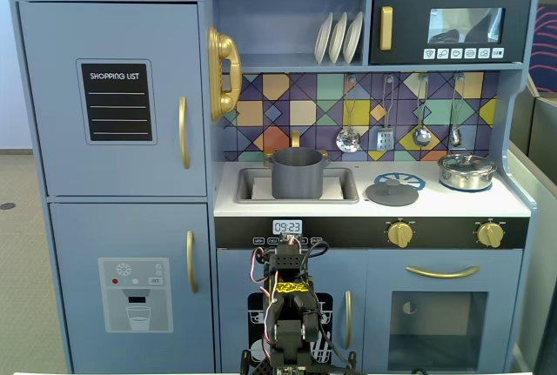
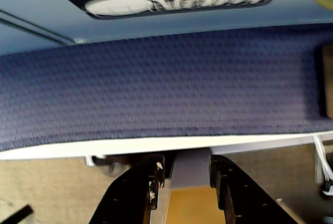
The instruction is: Take off the lid from the gray recipient and place it on the counter
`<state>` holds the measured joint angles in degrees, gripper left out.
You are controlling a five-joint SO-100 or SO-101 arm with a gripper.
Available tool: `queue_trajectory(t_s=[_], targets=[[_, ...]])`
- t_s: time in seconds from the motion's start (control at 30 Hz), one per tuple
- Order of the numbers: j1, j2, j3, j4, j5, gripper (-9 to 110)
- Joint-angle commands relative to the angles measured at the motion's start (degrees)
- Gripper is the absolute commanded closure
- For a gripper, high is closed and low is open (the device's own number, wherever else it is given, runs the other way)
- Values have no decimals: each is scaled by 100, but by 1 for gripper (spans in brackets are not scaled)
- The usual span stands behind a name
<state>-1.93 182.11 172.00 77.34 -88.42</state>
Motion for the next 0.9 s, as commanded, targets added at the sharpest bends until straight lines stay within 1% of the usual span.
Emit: queue_trajectory(t_s=[0.0, 0.07, 0.87], targets=[[79, -9, 0, 1028, -35, 102], [88, -9, 0, 1028, 193, 102], [158, 0, 0, 1028, 185, 96]])
